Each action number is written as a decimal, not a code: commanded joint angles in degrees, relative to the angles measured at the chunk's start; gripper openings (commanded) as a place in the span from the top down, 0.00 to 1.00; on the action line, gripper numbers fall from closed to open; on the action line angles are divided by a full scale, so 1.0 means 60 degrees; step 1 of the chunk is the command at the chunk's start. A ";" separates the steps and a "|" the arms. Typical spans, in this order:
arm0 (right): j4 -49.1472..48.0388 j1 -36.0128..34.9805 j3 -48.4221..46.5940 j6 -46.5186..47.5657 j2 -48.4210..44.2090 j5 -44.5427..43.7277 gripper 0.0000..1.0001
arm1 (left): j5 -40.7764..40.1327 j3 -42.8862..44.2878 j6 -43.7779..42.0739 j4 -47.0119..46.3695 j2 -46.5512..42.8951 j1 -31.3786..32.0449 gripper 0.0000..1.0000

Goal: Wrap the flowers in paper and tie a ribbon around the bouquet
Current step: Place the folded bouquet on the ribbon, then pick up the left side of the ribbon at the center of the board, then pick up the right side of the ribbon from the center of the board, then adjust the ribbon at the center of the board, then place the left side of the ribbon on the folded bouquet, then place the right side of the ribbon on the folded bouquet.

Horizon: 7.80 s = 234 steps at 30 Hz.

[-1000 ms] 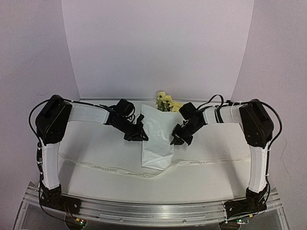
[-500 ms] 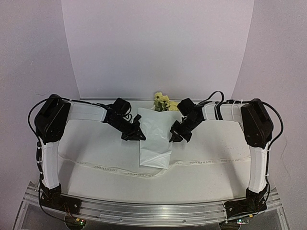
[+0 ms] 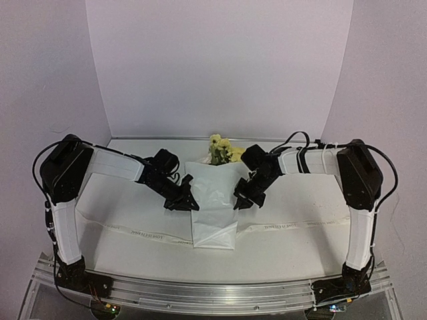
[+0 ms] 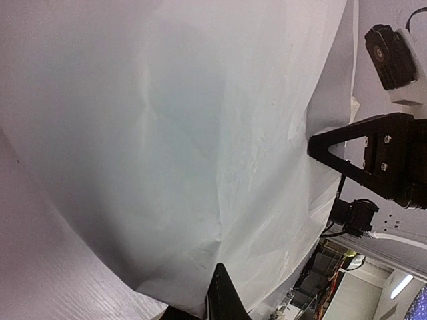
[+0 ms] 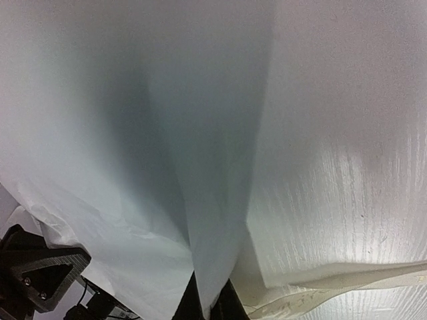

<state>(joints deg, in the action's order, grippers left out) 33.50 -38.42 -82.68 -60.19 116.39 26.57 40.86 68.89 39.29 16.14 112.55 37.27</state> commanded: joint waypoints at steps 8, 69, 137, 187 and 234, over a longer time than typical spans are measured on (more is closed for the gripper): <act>0.0099 -0.0676 0.1894 0.0319 -0.1998 -0.0937 1.00 | -0.0593 -0.1410 0.1198 -0.1086 -0.1587 0.1076 0.94; 0.0970 0.0165 0.7013 -0.0369 -0.7290 -0.6473 0.02 | -0.8601 -0.5929 0.3523 -0.0078 -0.6113 -0.3848 1.00; -0.0599 0.5584 0.5783 0.0810 -0.6241 -0.3682 1.00 | -0.7865 -0.4780 0.2354 -0.2416 -0.5749 -0.3762 1.00; 0.0332 0.5595 0.2652 0.1986 -0.4370 -0.1246 1.00 | -0.4400 0.1924 -0.6191 -0.2629 -0.1387 0.3744 1.00; 0.2173 -0.0848 0.0947 0.7494 -0.3860 0.1564 1.00 | -0.4360 -0.3710 -0.1292 -0.4849 -0.4805 0.1051 0.39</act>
<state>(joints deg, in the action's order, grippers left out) 39.18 -38.10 -82.52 -23.99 96.87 31.17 17.80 53.39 25.02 -14.04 87.08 44.83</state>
